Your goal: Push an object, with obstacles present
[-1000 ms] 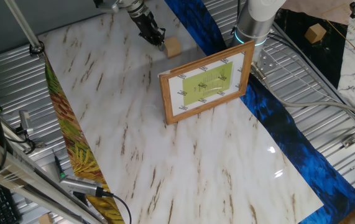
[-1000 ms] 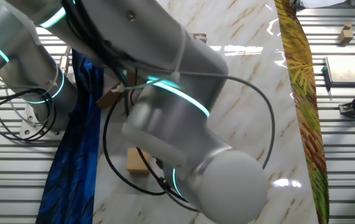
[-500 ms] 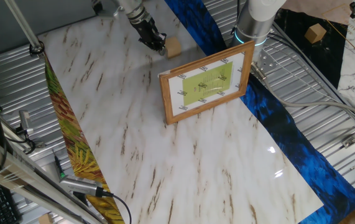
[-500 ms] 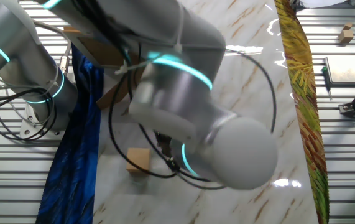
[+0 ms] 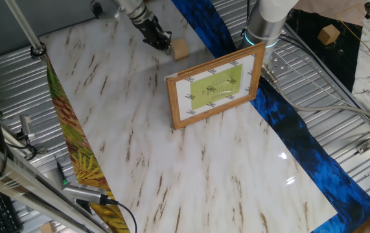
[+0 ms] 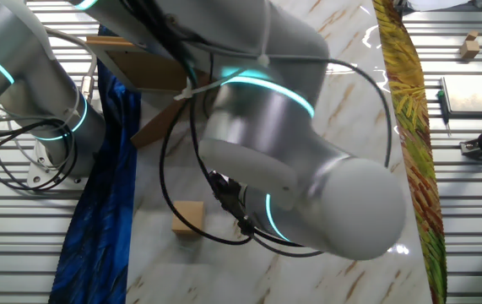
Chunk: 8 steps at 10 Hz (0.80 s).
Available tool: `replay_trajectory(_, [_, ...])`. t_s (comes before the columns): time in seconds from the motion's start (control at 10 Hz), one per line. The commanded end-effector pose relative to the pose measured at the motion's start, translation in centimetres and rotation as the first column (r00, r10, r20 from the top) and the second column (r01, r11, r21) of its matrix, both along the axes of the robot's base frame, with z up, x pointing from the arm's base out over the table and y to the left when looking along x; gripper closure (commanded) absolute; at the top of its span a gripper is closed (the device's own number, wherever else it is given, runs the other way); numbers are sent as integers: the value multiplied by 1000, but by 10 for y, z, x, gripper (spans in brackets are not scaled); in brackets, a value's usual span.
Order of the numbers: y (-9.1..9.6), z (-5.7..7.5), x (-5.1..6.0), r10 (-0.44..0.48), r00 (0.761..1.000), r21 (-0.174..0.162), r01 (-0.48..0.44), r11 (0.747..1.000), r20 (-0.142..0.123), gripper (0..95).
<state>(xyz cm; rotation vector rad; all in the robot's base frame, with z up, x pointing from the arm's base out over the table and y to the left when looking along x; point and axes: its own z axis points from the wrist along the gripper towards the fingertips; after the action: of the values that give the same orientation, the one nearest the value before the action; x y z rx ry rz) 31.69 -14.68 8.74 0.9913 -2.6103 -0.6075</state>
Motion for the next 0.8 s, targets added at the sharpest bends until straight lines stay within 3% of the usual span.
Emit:
replay_trajectory(0.1, [-3, 4, 0, 32, 999, 7, -32, 999, -43, 950])
replay_trajectory(0.2, [-3, 4, 0, 35, 998, 1, -35, 999, -56, 950])
replay_trajectory(0.5, [-6, 7, -2, 21, 998, 16, -20, 1000, -56, 950])
replay_trajectory(0.6, [-3, 4, -1, 6, 998, 41, -3, 999, -64, 950])
replay_trajectory(0.8, [0, 0, 1, 13, 998, 56, -9, 998, -66, 950])
